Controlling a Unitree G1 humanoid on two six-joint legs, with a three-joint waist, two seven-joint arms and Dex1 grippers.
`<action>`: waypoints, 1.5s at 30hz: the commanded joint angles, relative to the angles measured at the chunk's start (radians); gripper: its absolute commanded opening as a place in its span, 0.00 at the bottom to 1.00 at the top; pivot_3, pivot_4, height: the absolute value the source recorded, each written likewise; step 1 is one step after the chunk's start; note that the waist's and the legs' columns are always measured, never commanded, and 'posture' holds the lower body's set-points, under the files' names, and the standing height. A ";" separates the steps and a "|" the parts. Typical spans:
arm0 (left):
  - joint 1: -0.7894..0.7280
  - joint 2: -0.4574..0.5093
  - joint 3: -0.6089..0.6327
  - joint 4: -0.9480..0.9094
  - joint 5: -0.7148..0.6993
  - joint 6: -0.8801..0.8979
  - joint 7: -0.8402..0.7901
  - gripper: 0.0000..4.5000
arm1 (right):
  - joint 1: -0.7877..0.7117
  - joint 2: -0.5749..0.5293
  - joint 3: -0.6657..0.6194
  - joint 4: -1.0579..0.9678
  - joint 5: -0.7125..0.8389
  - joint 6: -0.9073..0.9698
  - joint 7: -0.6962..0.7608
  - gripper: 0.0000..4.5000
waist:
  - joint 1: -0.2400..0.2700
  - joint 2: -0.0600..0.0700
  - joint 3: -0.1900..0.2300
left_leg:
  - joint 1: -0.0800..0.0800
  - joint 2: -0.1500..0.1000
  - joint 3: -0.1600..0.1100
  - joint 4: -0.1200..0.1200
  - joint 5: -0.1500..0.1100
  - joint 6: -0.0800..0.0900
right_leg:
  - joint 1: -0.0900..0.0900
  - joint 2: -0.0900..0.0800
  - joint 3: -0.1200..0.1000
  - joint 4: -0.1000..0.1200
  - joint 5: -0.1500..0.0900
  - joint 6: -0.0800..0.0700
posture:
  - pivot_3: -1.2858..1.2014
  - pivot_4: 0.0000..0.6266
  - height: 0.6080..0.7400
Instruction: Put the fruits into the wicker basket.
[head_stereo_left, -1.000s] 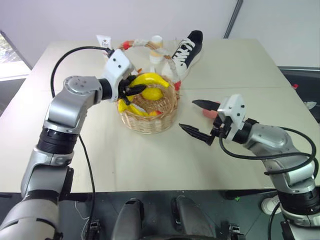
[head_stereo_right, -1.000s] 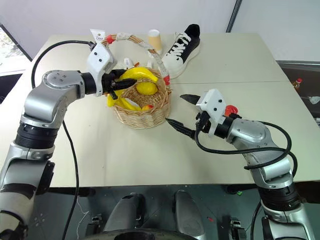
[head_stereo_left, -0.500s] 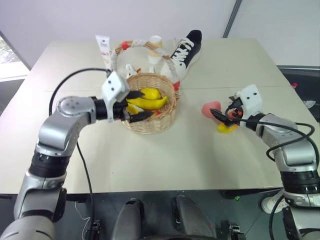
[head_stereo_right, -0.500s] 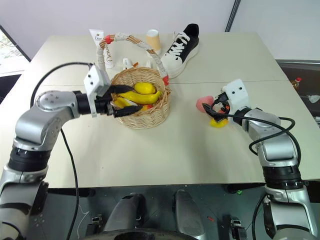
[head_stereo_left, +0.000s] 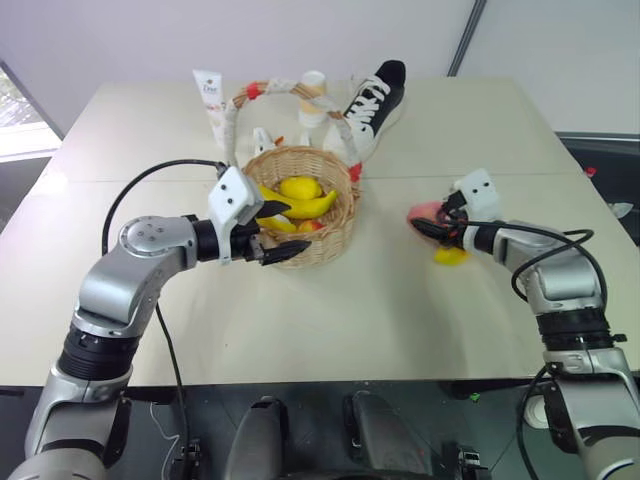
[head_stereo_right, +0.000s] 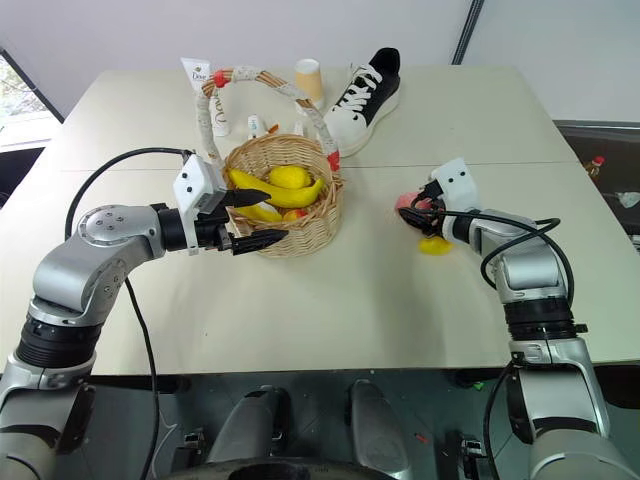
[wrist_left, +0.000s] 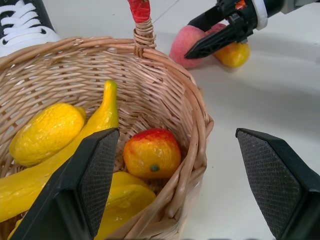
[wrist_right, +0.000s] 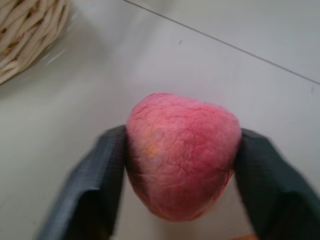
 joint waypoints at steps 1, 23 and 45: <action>0.006 0.010 0.029 -0.024 -0.009 -0.025 0.003 0.89 | 0.003 -0.019 0.009 -0.069 -0.021 -0.023 0.022 0.41 | -0.001 0.000 0.000 | 0.000 0.000 0.000 0.000 0.000 0.000 | 0.000 0.000 0.000 0.000 0.000 0.000 | 0.52 0.24 1.00; 0.170 0.084 0.333 0.025 -0.145 -0.080 -0.001 0.89 | -0.137 0.276 0.243 -0.460 0.031 -0.052 -0.027 0.41 | -0.006 0.000 0.000 | 0.000 0.002 -0.002 0.000 0.000 0.000 | -0.001 -0.001 -0.001 0.001 0.000 0.000 | 0.52 0.24 1.00; 0.082 0.009 0.184 -0.066 -0.214 -0.052 0.040 0.89 | 0.151 -0.200 -0.140 -0.533 0.069 -0.075 0.230 0.99 | 0.008 0.000 0.000 | -0.015 0.000 -0.002 0.002 0.001 -0.001 | -0.013 -0.003 -0.003 0.000 0.001 0.000 | 0.52 0.24 1.00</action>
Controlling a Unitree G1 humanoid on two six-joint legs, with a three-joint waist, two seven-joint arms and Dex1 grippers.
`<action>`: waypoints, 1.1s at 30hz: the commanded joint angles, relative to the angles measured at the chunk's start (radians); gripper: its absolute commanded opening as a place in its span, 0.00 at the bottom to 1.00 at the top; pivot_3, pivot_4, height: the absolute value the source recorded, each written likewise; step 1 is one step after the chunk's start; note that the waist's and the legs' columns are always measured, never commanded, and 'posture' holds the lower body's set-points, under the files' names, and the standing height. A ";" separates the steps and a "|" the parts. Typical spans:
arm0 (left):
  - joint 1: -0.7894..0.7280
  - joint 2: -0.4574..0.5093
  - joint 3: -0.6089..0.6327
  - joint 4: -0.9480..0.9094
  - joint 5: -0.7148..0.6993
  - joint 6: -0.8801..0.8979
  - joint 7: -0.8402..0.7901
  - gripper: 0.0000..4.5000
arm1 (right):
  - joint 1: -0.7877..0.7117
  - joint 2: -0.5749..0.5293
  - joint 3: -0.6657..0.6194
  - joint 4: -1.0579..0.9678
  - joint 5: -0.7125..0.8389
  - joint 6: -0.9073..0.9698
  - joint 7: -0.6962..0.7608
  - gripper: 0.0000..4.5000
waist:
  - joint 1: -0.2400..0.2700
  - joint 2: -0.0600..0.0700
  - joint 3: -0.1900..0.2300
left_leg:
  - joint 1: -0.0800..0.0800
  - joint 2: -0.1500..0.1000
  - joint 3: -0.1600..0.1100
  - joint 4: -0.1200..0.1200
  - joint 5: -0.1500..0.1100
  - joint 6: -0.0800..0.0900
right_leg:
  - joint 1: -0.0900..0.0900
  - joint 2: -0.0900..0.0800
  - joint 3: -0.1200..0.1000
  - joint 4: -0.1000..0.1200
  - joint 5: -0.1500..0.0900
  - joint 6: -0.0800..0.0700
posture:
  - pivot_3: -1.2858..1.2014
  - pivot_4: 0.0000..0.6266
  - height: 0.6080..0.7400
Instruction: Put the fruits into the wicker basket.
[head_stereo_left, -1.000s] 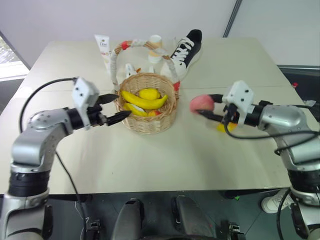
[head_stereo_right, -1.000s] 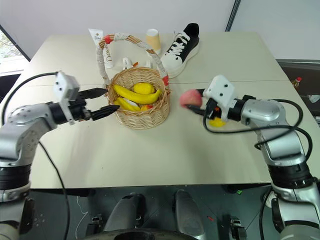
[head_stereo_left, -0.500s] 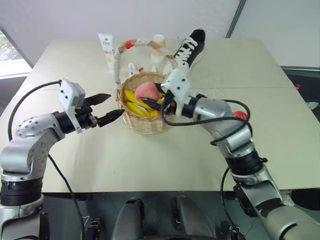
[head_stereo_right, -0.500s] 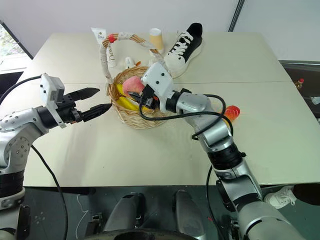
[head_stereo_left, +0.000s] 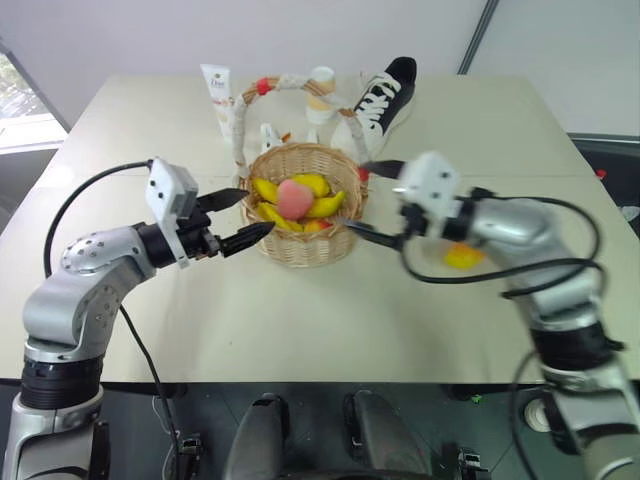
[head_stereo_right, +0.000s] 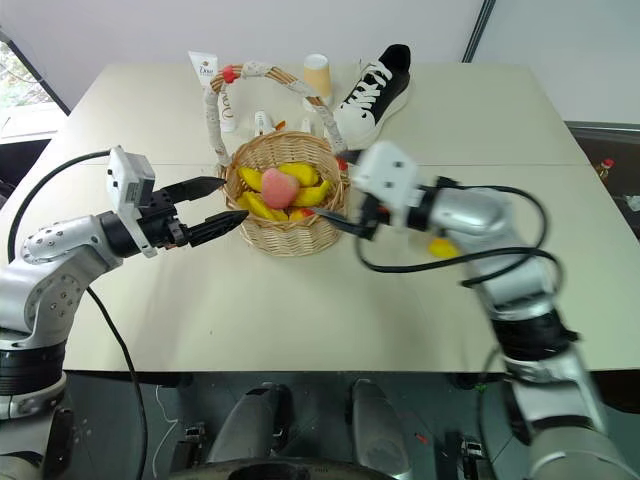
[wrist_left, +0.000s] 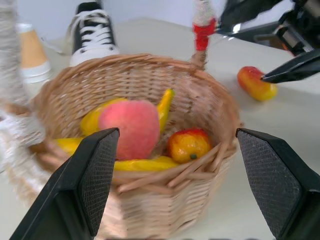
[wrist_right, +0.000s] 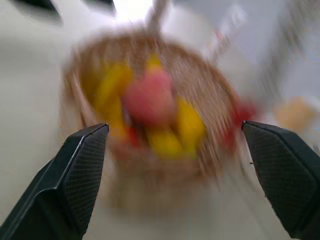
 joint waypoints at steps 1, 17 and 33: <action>-0.047 -0.029 -0.049 -0.039 -0.018 -0.012 -0.009 0.89 | 0.098 -0.061 -0.185 -0.029 0.055 0.086 -0.010 0.99 | -0.004 0.000 0.000 | 0.000 0.000 0.000 0.000 0.000 0.000 | 0.000 0.001 0.000 0.000 0.000 0.000 | 0.52 0.24 1.00; -0.133 -0.132 -0.206 -0.005 0.006 -0.026 -0.054 0.89 | 0.082 0.409 -0.711 -0.028 0.344 0.849 -0.624 0.99 | -0.028 0.002 -0.001 | 0.004 0.000 0.001 -0.001 0.001 -0.002 | 0.001 0.004 0.003 0.004 0.000 -0.001 | 0.52 0.24 1.00; -0.082 -0.123 -0.190 -0.060 0.006 -0.023 -0.030 0.89 | -0.051 0.552 -0.676 0.116 0.334 0.846 -0.789 0.79 | -0.030 0.002 -0.001 | 0.003 0.000 0.001 -0.002 0.001 -0.002 | 0.001 0.004 0.003 0.003 0.000 -0.001 | 0.52 0.24 1.00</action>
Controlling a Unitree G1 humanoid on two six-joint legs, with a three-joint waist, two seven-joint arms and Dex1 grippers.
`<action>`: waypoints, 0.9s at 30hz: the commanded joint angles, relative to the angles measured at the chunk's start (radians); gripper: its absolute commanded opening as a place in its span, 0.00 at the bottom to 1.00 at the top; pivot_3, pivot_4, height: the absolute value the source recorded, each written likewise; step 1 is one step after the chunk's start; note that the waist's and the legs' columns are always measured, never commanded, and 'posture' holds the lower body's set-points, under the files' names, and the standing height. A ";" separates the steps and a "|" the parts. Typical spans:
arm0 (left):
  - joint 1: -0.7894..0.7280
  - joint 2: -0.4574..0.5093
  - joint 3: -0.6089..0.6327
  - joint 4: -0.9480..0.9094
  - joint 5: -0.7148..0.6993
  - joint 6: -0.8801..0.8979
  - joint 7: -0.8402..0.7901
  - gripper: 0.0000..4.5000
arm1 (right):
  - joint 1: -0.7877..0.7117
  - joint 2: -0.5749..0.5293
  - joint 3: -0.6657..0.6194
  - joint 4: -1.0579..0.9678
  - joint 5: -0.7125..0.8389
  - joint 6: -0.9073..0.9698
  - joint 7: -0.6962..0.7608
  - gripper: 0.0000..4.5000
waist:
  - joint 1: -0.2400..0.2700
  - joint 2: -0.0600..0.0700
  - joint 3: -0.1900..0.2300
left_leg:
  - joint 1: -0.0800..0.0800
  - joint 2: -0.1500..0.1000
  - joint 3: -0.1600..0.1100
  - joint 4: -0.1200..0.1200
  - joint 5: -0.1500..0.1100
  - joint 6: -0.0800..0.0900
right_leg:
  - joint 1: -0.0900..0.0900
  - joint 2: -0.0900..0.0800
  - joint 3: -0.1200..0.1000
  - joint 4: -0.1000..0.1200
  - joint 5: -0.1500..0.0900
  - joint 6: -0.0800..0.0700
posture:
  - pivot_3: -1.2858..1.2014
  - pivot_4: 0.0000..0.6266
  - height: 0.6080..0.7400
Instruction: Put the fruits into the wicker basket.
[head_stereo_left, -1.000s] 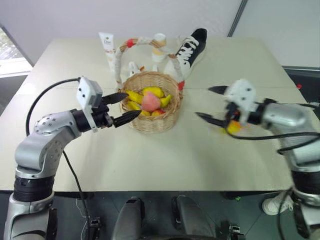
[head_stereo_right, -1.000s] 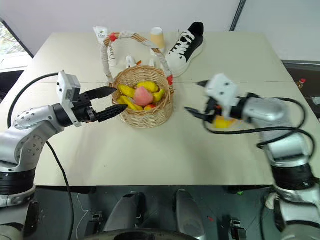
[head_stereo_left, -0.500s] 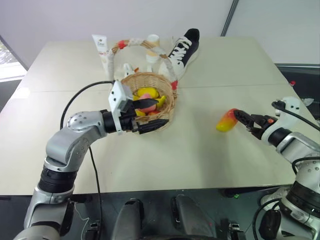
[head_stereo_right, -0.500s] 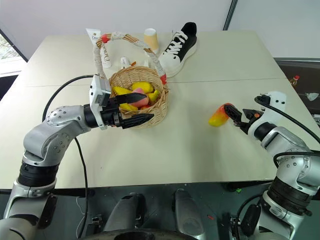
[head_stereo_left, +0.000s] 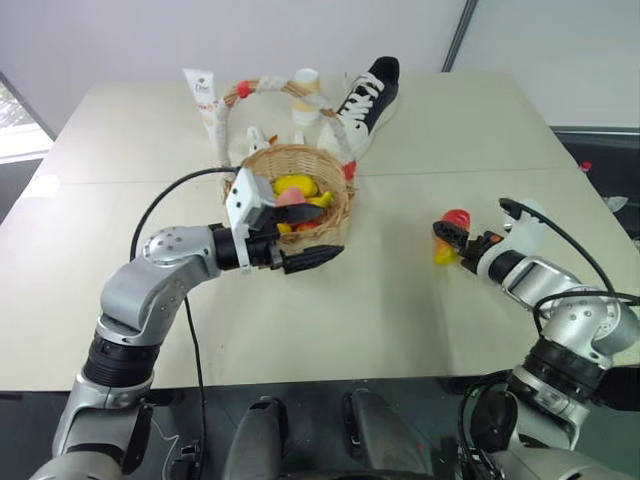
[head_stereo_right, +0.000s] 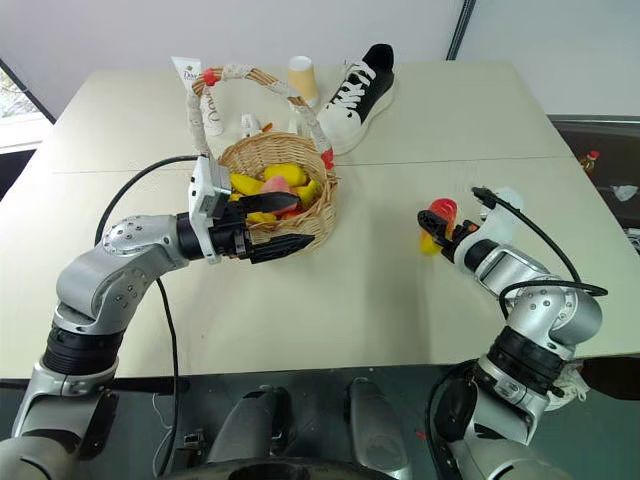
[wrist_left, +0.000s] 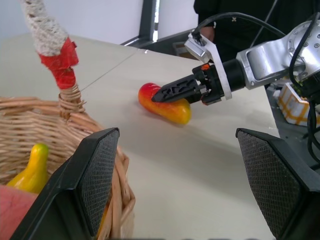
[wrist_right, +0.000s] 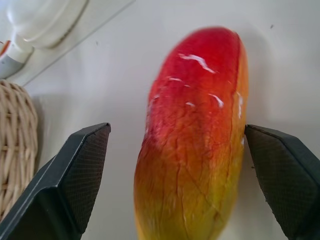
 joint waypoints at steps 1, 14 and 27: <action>0.003 0.011 0.027 -0.052 -0.005 -0.020 0.006 0.89 | -0.018 -0.018 0.006 -0.012 0.013 -0.020 -0.001 0.68 | 0.000 0.000 0.000 | 0.000 0.000 0.000 0.000 0.000 0.000 | 0.000 0.000 0.000 0.000 0.000 0.000 | 0.52 0.24 1.00; 0.027 0.132 0.163 0.055 -0.005 -0.067 -0.045 0.89 | 0.214 -0.602 0.562 -0.415 -0.074 -0.526 0.617 0.41 | -0.007 0.001 0.001 | 0.001 0.001 0.000 0.000 0.000 0.000 | -0.001 0.004 0.000 -0.002 0.000 0.001 | 0.52 0.24 1.00; 0.167 0.242 0.338 0.051 -0.017 -0.079 -0.022 0.89 | -0.348 -0.216 1.029 -0.038 -0.289 -0.676 0.598 0.41 | -0.001 0.000 0.001 | 0.000 0.012 0.000 0.001 0.000 0.000 | -0.002 0.009 0.000 -0.002 0.001 -0.003 | 0.52 0.24 1.00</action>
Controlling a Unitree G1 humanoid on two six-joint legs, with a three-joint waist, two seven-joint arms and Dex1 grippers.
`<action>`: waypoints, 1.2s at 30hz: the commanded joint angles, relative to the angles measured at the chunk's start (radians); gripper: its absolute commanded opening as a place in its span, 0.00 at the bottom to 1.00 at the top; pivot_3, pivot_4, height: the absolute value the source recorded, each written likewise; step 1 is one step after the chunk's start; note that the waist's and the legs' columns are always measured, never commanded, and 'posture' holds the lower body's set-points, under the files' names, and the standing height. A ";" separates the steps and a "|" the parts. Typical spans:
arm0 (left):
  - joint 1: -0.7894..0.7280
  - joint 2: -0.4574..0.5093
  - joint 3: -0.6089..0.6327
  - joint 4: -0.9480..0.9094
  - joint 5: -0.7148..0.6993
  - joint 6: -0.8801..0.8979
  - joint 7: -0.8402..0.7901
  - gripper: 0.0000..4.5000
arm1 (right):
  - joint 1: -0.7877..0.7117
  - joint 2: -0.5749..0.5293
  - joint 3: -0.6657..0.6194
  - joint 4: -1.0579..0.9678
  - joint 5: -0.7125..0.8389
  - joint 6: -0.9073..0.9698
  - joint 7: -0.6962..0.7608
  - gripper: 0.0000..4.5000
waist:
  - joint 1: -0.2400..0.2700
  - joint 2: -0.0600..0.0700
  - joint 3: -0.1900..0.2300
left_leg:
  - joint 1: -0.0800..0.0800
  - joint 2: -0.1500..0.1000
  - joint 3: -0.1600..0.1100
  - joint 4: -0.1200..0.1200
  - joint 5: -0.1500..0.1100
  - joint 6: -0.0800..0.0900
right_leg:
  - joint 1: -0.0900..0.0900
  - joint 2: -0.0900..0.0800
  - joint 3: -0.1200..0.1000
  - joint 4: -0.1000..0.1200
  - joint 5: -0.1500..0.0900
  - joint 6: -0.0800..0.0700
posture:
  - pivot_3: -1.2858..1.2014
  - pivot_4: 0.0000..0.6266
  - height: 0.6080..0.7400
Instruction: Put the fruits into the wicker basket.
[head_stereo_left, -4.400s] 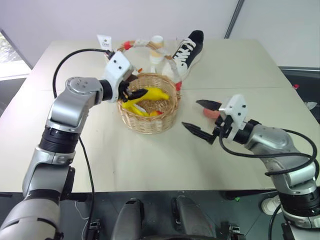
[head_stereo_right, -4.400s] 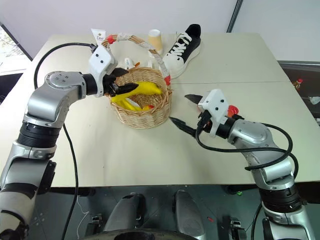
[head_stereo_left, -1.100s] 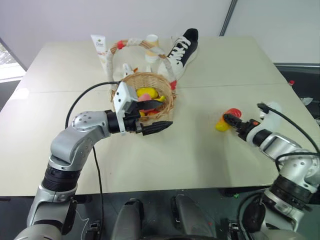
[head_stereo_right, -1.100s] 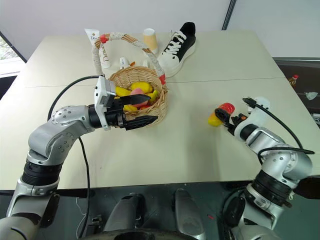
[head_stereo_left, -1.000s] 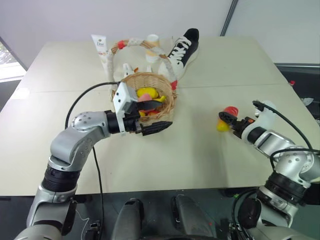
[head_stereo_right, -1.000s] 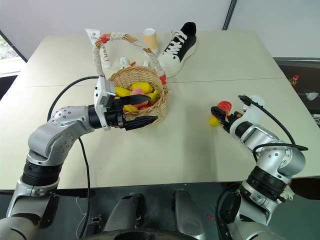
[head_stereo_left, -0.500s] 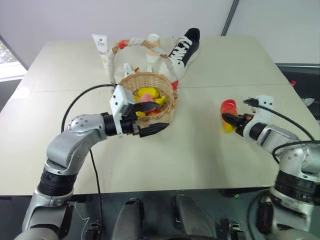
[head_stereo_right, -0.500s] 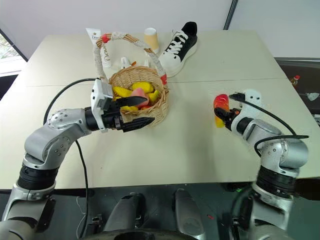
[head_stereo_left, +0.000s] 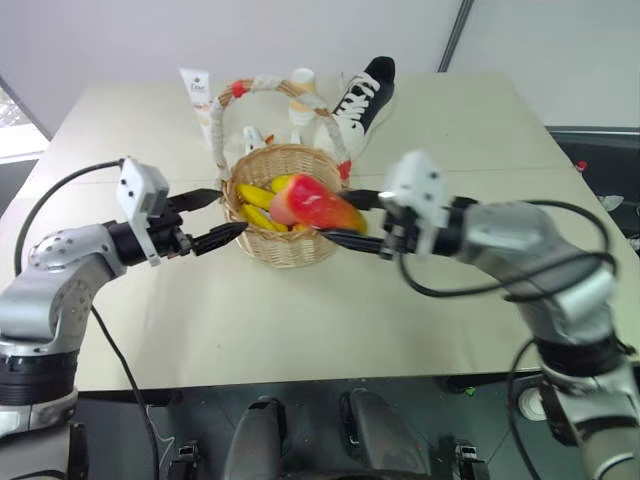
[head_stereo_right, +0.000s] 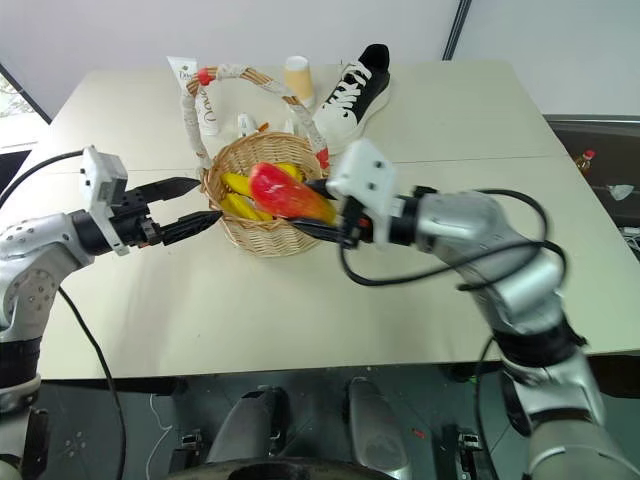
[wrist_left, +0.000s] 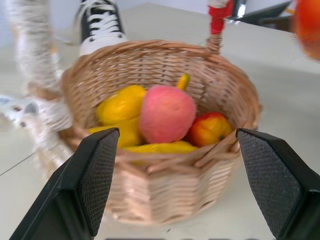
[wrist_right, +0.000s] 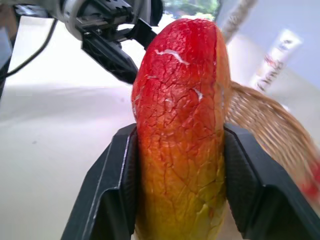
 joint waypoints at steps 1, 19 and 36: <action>0.018 -0.003 0.042 -0.079 -0.028 0.003 0.029 0.89 | -0.108 0.106 0.077 0.165 -0.129 -0.047 -0.083 0.41 | 0.000 0.000 0.000 | -0.001 0.000 0.000 0.000 0.000 0.000 | -0.001 0.000 0.000 0.000 0.000 0.000 | 0.52 0.24 1.00; 0.012 -0.029 0.012 -0.127 -0.067 0.032 0.092 0.89 | 0.031 0.064 -0.121 -0.055 -0.024 -0.142 0.065 0.98 | 0.006 -0.001 0.000 | -0.003 -0.001 -0.002 -0.001 0.000 0.000 | -0.002 -0.003 -0.001 0.000 0.001 0.000 | 0.52 0.24 1.00; -0.025 -0.119 -0.054 -0.093 -0.069 0.033 0.093 0.89 | 0.072 0.240 -0.254 0.293 -0.077 -0.139 -0.266 0.87 | -0.002 0.000 0.000 | 0.000 0.002 0.002 -0.001 0.000 -0.001 | -0.002 0.005 0.001 0.001 0.002 -0.004 | 0.52 0.24 1.00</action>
